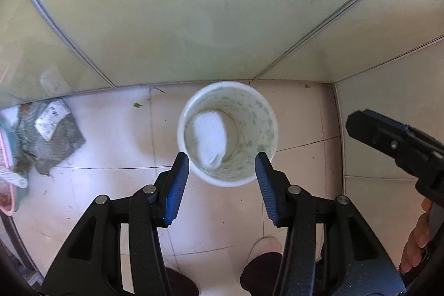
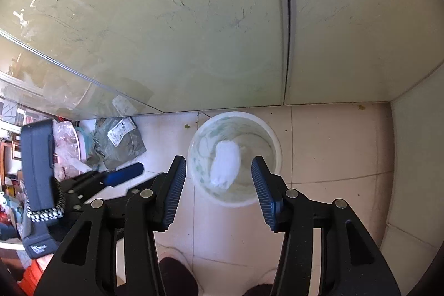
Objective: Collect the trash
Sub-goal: 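Open both grippers over the white bin, dropping the net and bottle, then raise both tools back toward the counter trash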
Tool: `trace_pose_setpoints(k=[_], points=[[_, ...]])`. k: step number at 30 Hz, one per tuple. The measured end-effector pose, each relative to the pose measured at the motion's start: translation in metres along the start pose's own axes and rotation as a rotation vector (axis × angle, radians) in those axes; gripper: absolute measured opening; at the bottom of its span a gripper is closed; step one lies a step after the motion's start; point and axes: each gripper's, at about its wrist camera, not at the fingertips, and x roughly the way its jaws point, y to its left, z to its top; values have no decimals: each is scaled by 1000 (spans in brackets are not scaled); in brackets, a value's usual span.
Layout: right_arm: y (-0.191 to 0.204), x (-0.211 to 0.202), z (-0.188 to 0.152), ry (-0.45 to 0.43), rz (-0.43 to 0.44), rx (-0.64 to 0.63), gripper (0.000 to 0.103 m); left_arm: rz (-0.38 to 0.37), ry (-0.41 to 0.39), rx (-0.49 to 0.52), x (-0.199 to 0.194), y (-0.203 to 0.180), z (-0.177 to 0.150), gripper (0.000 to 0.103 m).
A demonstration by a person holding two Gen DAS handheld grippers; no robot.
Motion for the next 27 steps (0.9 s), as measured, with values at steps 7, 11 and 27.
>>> trace_pose_setpoints(k=[7,11,27], points=[[17,-82,1,-12,-5,30,46,34,-44,13,-94,-13,4,49],[36,-140,5,-43,-10,35,46,53,-82,48,-163,-34,7,49],[112,-392,16,-325,-13,-52,46,49,-381,105,-452,-130,4,57]])
